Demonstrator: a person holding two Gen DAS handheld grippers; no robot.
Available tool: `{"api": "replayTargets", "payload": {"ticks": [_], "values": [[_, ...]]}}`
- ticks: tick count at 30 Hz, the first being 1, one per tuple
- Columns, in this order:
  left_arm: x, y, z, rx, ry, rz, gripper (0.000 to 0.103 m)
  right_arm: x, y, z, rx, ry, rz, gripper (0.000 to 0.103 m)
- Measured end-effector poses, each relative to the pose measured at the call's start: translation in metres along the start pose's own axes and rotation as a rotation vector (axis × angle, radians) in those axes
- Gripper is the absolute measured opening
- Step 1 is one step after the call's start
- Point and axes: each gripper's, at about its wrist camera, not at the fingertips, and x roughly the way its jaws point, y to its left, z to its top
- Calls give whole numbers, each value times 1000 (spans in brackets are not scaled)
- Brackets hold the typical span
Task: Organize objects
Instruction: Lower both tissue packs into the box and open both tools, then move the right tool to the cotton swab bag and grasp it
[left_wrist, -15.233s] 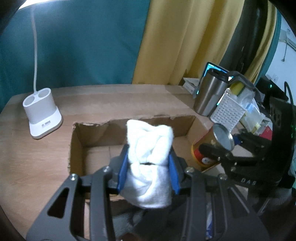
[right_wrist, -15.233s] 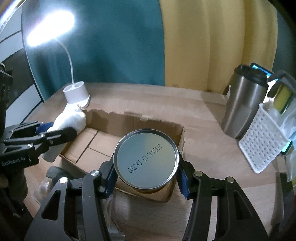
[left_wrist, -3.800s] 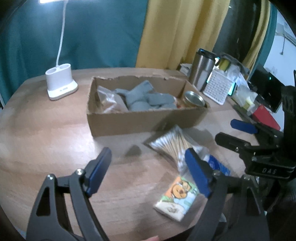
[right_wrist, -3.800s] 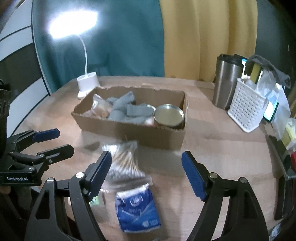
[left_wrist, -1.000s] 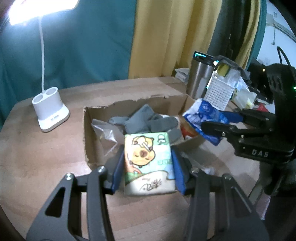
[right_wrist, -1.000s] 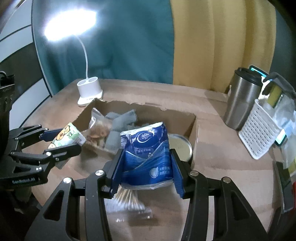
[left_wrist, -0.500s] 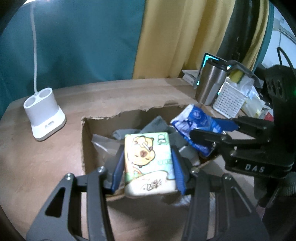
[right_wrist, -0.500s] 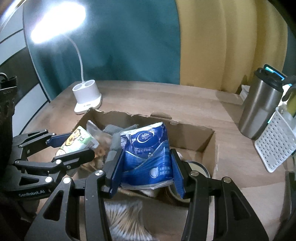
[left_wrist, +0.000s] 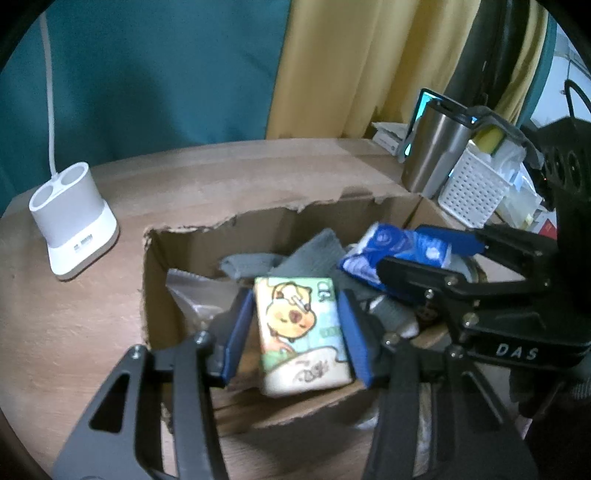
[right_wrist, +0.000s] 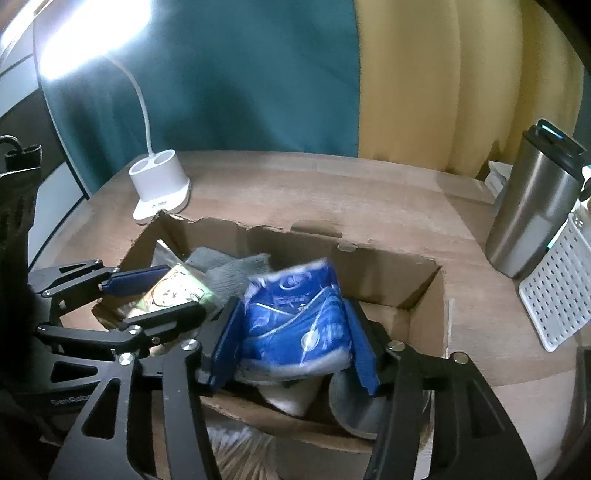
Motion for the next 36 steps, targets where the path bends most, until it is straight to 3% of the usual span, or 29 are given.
{"api": "replayTargets", "payload": {"ticks": [5,32,33,35,36], "values": [[-6,3,-1,-14,-13,8,57,-5,-2,-1,5,-15,-15,72],[-63,-2,-44,-47,-71,16,58,-55,23,-38,-34,-56,-44,72],[-63,-3,-45,-46,-72,15,59,-57,23,-40,-33,-57,-44,72],[-67,-4,-50,-49,-80,13,75,-60,24,-45,-30,-57,-44,72],[-69,-4,-53,-55,-86,10,76,-62,25,-48,-29,-58,-45,72]]}}
